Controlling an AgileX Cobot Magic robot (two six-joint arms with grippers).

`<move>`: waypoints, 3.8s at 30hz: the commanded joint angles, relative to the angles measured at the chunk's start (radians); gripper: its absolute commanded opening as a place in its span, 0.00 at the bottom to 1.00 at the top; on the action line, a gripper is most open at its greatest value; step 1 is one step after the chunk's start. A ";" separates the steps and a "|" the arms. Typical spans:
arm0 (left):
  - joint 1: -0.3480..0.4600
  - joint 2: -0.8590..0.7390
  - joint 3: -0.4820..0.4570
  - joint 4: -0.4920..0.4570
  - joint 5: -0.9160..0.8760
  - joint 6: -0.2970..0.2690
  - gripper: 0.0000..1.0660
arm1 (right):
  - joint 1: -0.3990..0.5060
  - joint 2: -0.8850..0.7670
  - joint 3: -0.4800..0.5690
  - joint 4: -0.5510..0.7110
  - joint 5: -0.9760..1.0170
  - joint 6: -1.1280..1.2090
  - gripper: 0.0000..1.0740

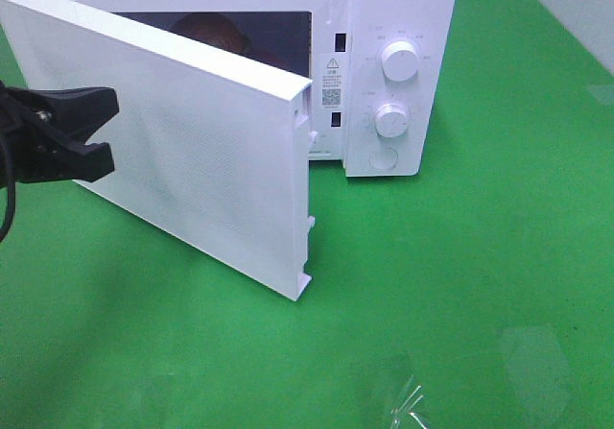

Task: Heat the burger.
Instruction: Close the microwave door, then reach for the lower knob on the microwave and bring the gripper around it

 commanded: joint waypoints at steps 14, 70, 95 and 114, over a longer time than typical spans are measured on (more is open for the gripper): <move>-0.228 0.231 -0.179 -0.160 0.014 0.073 0.00 | -0.007 -0.026 0.001 -0.003 0.003 0.002 0.70; -0.288 0.602 -0.754 -0.533 0.152 0.285 0.00 | -0.007 -0.026 0.001 -0.003 0.003 0.004 0.70; -0.467 0.345 -0.754 -0.476 1.199 0.285 0.92 | -0.007 -0.026 0.001 -0.003 0.003 0.006 0.70; -0.184 0.112 -0.754 -0.457 1.762 0.229 0.92 | -0.007 -0.026 0.001 -0.003 0.003 0.006 0.70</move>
